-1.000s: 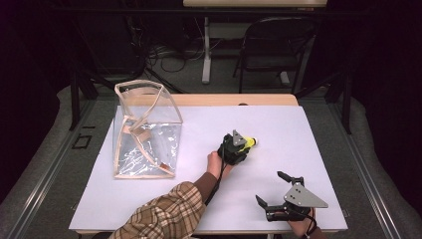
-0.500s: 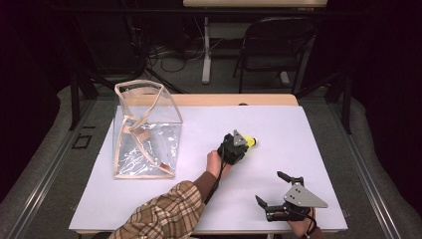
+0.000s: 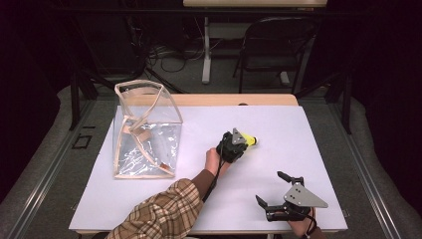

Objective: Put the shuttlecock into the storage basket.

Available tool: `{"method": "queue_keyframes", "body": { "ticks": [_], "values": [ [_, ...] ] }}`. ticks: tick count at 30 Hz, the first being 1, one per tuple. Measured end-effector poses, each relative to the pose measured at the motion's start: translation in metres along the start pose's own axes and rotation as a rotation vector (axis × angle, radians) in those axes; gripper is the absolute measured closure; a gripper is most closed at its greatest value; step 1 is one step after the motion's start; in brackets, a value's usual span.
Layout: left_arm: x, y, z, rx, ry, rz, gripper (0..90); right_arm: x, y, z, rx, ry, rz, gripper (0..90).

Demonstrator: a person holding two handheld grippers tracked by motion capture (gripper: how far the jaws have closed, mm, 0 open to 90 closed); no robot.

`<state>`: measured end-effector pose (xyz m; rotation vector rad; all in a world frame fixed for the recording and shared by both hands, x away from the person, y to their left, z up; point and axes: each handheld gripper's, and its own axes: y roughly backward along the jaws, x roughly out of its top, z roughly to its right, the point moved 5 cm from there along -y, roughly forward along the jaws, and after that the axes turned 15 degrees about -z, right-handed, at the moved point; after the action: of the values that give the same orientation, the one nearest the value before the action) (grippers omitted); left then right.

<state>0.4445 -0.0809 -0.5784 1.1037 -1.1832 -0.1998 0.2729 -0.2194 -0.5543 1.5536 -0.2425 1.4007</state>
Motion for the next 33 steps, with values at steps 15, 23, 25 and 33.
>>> {"method": "queue_keyframes", "body": {
  "ticks": [15, 23, 25, 33],
  "values": [
    [0.004, 0.015, -0.001, 0.001, -0.015, 0.031, 89.7, 0.0, 0.0, 0.0, -0.004, 0.002, 0.0, 0.0],
    [0.008, 0.023, -0.002, 0.002, -0.029, 0.039, 89.8, 0.0, 0.0, 0.0, -0.003, -0.001, -0.003, 0.0],
    [0.008, 0.024, -0.002, 0.002, -0.03, 0.041, 89.7, 0.0, 0.0, 0.0, -0.004, -0.002, -0.003, 0.0],
    [0.011, 0.031, -0.005, 0.003, -0.036, 0.044, 89.7, 0.0, 0.0, 0.0, -0.003, -0.002, -0.003, 0.0]
  ]
}}
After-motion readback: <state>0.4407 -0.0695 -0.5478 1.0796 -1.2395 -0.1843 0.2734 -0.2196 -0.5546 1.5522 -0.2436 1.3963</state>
